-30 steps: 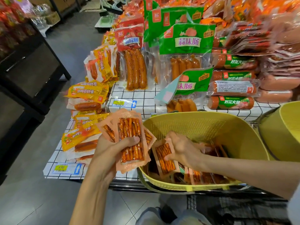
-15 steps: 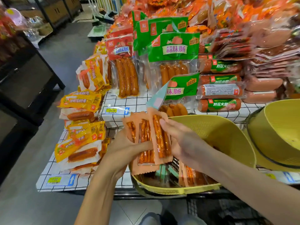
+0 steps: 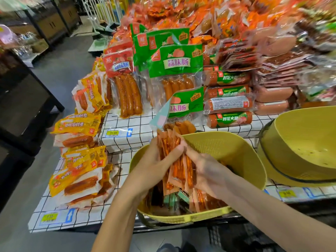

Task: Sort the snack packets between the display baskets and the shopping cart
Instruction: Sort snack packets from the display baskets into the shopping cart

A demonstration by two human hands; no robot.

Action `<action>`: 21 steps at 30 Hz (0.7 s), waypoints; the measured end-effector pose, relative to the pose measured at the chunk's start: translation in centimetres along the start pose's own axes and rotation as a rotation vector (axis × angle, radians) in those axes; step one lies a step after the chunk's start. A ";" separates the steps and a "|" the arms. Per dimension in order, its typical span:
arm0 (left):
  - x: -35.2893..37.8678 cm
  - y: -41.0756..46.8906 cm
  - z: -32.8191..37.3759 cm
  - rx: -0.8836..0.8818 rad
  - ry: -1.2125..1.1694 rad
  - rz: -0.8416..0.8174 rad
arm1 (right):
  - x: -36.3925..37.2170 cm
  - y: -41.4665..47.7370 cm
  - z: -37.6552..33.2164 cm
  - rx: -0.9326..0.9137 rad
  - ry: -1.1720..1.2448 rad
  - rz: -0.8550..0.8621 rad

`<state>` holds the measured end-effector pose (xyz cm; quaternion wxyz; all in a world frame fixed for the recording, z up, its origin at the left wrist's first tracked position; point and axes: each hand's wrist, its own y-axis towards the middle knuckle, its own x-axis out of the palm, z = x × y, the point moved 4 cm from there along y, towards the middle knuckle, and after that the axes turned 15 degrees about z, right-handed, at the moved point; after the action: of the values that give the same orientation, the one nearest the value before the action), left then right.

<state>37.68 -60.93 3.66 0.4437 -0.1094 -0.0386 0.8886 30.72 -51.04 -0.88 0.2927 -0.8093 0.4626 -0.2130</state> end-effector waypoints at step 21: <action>2.1 -0.8 1.8 0.088 -0.038 -0.090 | -2.6 -0.7 1.1 0.079 0.566 -0.461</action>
<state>36.67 -58.78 5.22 0.4866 -0.0712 -0.0128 0.8706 30.58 -48.14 -1.40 0.1282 -0.7894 0.3221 -0.5067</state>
